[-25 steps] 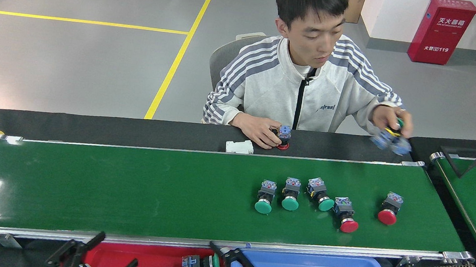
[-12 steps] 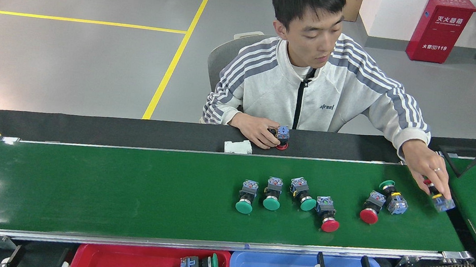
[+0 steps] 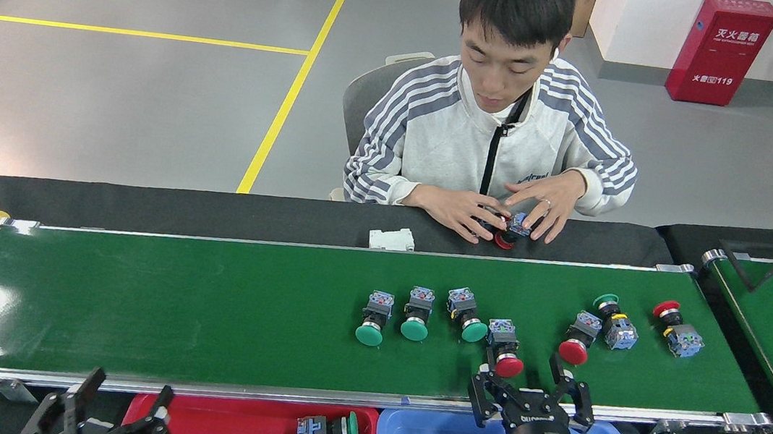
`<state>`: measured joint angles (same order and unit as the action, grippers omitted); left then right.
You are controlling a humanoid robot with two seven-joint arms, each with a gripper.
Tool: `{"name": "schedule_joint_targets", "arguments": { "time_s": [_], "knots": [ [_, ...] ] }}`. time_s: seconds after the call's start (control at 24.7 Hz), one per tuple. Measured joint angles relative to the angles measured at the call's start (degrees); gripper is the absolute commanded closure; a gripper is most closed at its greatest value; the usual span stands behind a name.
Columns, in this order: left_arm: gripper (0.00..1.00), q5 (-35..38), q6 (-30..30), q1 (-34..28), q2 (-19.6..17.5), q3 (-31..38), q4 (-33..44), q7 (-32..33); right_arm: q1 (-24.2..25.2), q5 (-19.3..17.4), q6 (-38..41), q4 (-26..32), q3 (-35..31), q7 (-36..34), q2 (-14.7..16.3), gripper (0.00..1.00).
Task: Pick switch part from conveyor to tray
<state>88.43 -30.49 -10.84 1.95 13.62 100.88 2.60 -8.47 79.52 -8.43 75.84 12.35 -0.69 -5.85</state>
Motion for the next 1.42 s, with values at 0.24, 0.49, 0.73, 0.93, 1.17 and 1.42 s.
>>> {"name": "schedule_joint_targets", "arguments": {
  "time_s": [0.24,0.49,0.73,0.93,1.17,1.42],
  "knots": [
    [0.00,6.5,-0.5,6.3,0.4,-10.3,-1.7,0.3,-6.7,0.0,-0.1,-8.0,3.9,0.3,-1.9,0.19],
    [0.00,8.1,4.2,12.2,2.9,-18.7,-9.2,4.1,-7.1,0.0,0.0,-8.9,7.1,1.6,-1.2,0.93],
    [0.00,8.1,9.7,16.1,3.0,-19.8,-15.6,5.2,-7.3,-0.3,0.9,-7.9,7.3,2.1,-0.1,0.98],
    [0.01,8.1,15.0,20.9,3.0,-19.6,-22.3,5.3,-2.6,-0.3,4.6,0.1,7.5,2.2,0.5,0.98],
    [0.71,7.9,16.4,23.0,2.6,-17.6,-27.3,5.5,8.8,-0.3,17.6,13.9,7.6,2.2,3.8,0.98],
    [0.95,6.3,16.8,22.6,2.6,-13.3,-27.7,5.2,12.6,0.4,30.6,18.1,13.4,2.3,3.9,0.00]
  ]
}}
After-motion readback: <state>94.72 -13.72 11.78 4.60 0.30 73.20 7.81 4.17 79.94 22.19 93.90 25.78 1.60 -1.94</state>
